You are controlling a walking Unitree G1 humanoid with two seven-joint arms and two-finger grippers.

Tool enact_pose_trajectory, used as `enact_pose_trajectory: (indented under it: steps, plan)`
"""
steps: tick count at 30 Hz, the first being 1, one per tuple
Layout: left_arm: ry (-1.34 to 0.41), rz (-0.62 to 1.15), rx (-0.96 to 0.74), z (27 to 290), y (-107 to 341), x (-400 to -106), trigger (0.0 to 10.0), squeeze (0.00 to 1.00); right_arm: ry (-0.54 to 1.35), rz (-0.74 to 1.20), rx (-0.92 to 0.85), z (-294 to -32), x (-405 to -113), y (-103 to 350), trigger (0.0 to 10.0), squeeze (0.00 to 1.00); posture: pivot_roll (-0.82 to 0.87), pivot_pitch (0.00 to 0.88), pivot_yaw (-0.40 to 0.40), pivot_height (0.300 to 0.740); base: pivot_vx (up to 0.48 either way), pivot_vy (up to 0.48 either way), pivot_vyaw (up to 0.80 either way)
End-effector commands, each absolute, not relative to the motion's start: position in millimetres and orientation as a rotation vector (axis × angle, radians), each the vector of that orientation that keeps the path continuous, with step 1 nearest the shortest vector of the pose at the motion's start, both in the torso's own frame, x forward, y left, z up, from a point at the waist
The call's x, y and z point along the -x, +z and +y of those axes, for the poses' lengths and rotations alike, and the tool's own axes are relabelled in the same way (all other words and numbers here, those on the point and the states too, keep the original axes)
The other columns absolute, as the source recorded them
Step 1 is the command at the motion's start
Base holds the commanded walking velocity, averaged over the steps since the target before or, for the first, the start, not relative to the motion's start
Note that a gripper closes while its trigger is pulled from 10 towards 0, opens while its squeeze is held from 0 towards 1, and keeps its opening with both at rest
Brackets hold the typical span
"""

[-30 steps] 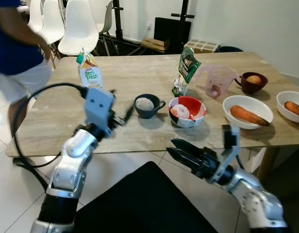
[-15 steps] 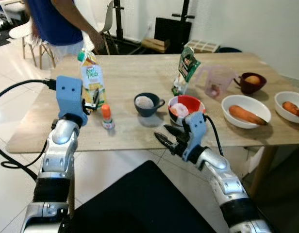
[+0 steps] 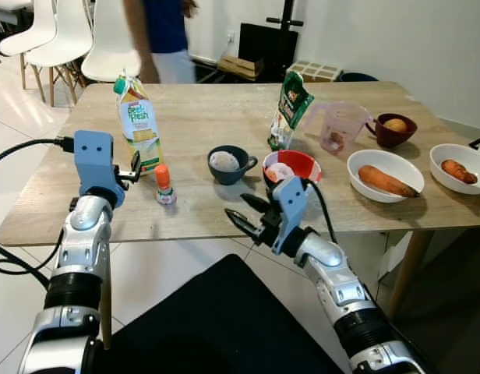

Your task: Restocking fridge

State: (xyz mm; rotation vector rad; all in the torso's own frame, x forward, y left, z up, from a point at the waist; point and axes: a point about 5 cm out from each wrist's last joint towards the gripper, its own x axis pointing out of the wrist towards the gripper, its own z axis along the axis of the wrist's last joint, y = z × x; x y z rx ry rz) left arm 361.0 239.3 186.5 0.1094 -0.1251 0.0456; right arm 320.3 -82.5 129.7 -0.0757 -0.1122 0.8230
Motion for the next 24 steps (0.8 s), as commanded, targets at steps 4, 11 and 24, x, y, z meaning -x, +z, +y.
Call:
enact_pose_trajectory:
  steps: [4, 11, 24]
  plan:
    - [0.021, -0.122, -0.108, 243.5, 183.7, -364.4, 10.0, 0.0, 0.824, -0.123, 0.09, -79.1, -317.6, 126.1, 10.0, 0.0, -0.14, 0.142, -0.024, 0.74, 0.0, 0.0, 0.0]
    - [-0.072, -0.143, -0.109, 229.4, 185.2, -371.6, 10.0, 0.0, 0.824, -0.141, 0.081, -78.2, -315.9, 127.8, 10.0, 0.0, -0.15, 0.155, -0.017, 0.74, 0.0, 0.0, 0.0]
    - [-0.178, -0.174, -0.118, 212.3, 186.8, -379.0, 10.0, 0.0, 0.816, -0.161, 0.069, -77.7, -316.1, 128.0, 10.0, 0.0, -0.15, 0.152, -0.013, 0.74, 0.0, 0.0, 0.0]
